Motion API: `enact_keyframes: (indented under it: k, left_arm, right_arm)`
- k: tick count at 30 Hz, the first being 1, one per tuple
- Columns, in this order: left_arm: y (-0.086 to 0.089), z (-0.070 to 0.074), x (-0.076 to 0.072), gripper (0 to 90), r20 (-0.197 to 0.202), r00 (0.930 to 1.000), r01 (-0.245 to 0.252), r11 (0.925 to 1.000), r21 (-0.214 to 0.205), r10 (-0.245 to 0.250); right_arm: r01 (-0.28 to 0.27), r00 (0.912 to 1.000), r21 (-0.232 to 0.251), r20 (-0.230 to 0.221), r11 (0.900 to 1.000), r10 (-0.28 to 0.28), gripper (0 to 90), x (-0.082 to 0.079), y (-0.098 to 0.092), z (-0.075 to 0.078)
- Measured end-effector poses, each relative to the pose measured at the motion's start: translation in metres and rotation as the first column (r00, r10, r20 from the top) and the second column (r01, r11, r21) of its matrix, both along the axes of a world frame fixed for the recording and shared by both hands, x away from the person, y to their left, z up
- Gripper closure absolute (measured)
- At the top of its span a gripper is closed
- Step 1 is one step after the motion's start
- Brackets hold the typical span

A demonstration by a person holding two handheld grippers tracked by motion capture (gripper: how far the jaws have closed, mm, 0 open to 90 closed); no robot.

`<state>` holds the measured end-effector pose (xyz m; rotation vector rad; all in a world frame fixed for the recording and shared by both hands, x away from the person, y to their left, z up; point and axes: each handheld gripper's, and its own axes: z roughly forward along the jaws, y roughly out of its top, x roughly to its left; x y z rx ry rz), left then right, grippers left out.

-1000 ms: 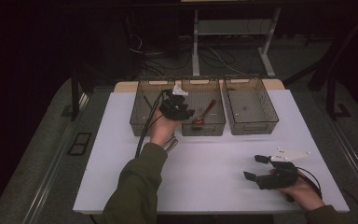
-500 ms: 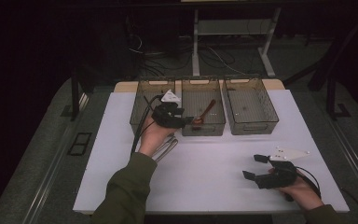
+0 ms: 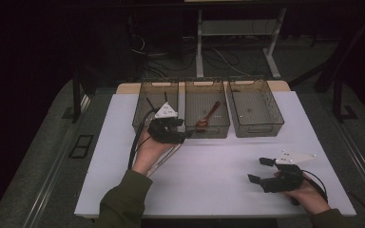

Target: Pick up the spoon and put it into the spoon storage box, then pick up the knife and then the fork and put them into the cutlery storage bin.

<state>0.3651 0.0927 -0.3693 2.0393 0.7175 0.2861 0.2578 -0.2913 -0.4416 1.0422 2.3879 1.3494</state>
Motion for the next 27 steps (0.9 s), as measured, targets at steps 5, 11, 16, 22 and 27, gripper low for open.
enact_keyframes:
  k: [5, 11, 16, 22, 27]
  left_arm:
    - [0.011, -0.007, -0.010, 36.1, 0.003, 1.0000, 0.005, 1.0000, -0.006, -0.005]
    - [0.025, -0.015, -0.024, 34.4, -0.006, 1.0000, 0.000, 0.9998, -0.018, 0.000]
    - [0.034, -0.018, -0.037, 33.2, 0.001, 1.0000, -0.006, 1.0000, -0.006, 0.006]
    - [0.043, -0.024, -0.052, 35.5, -0.004, 0.9999, -0.017, 0.9999, 0.002, 0.017]
    - [0.055, -0.032, -0.063, 40.7, -0.008, 0.9994, -0.034, 0.9991, 0.023, 0.035]
  right_arm:
    - [0.005, 1.0000, 0.002, -0.004, 1.0000, -0.005, 17.7, 0.001, 0.000, 0.000]
    - [0.007, 1.0000, 0.005, -0.006, 1.0000, -0.007, 17.7, 0.002, -0.001, -0.001]
    - [0.004, 1.0000, 0.004, -0.002, 1.0000, -0.004, 17.7, 0.000, -0.002, -0.001]
    - [0.007, 1.0000, 0.007, 0.003, 1.0000, -0.007, 17.7, -0.002, -0.003, 0.000]
    - [0.006, 1.0000, 0.006, 0.002, 1.0000, -0.006, 17.7, -0.002, -0.003, 0.000]
